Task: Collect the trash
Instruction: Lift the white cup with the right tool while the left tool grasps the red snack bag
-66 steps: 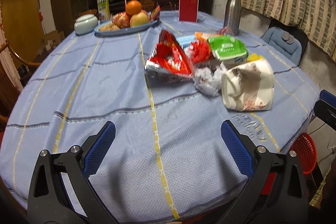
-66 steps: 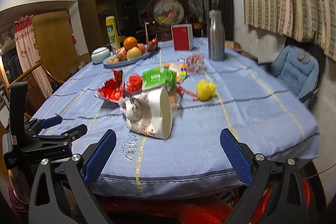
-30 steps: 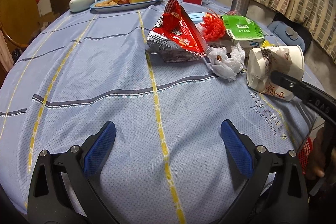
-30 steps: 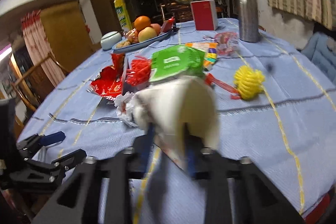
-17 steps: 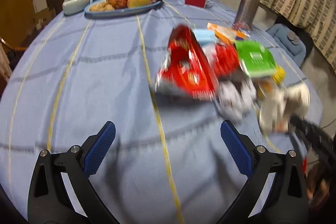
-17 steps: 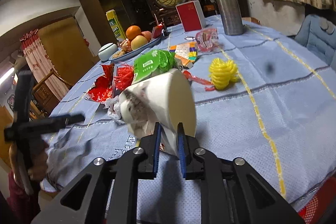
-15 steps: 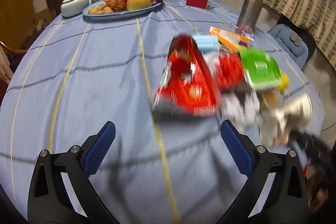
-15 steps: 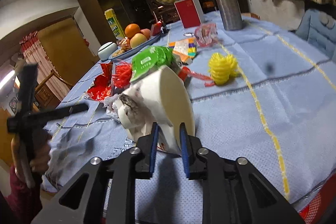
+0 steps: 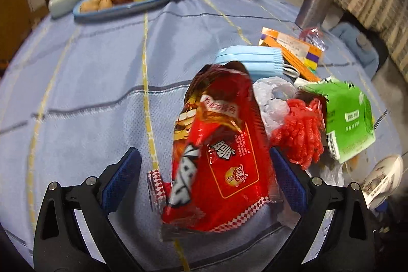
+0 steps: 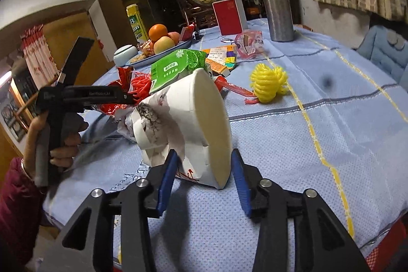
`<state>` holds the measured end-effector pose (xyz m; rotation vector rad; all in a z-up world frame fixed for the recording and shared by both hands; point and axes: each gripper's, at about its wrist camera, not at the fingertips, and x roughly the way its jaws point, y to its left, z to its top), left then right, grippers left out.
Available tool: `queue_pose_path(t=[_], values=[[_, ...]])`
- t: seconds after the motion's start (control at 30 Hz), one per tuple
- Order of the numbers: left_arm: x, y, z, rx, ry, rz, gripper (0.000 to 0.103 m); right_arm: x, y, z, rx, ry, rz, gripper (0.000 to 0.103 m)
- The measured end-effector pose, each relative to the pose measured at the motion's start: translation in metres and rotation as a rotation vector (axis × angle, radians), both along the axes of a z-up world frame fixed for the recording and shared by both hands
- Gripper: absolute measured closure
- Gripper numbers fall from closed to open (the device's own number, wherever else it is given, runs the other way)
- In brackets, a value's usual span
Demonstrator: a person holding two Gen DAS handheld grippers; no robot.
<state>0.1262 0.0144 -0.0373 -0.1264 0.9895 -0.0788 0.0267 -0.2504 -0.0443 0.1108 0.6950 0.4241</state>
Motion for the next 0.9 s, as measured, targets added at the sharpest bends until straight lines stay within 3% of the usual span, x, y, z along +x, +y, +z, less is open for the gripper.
queue_pose_path(t=[0.17, 0.2, 0.27, 0.43, 0.53, 0.67, 0.8, 0.9], values=[[-0.004, -0.005, 0.002, 0.039, -0.021, 0.011, 0.007, -0.002, -0.005, 0.000, 0.025, -0.011, 0.009, 0.060], [-0.008, -0.004, 0.007, 0.046, -0.051, 0.019, 0.010, -0.002, -0.007, 0.000, 0.037, -0.009, 0.016, 0.070], [-0.014, -0.002, 0.016, 0.049, -0.106, 0.026, 0.020, -0.005, -0.011, 0.001, 0.086, -0.007, 0.042, 0.080], [-0.023, 0.008, 0.029, -0.068, -0.162, 0.010, 0.043, -0.016, -0.011, 0.014, 0.071, -0.074, 0.044, 0.089], [-0.027, 0.012, 0.031, -0.133, -0.165, -0.002, 0.047, -0.023, -0.014, 0.025, 0.081, -0.106, 0.045, 0.093], [-0.030, 0.009, 0.030, -0.166, -0.148, -0.031, 0.047, -0.025, -0.016, 0.028, 0.078, -0.106, 0.041, 0.095], [-0.025, -0.001, 0.023, -0.101, -0.115, -0.030, 0.023, -0.019, -0.018, 0.021, 0.094, -0.058, 0.042, 0.093], [-0.018, -0.006, 0.012, -0.035, -0.070, -0.019, 0.022, -0.018, -0.019, 0.018, 0.114, -0.042, 0.051, 0.092]])
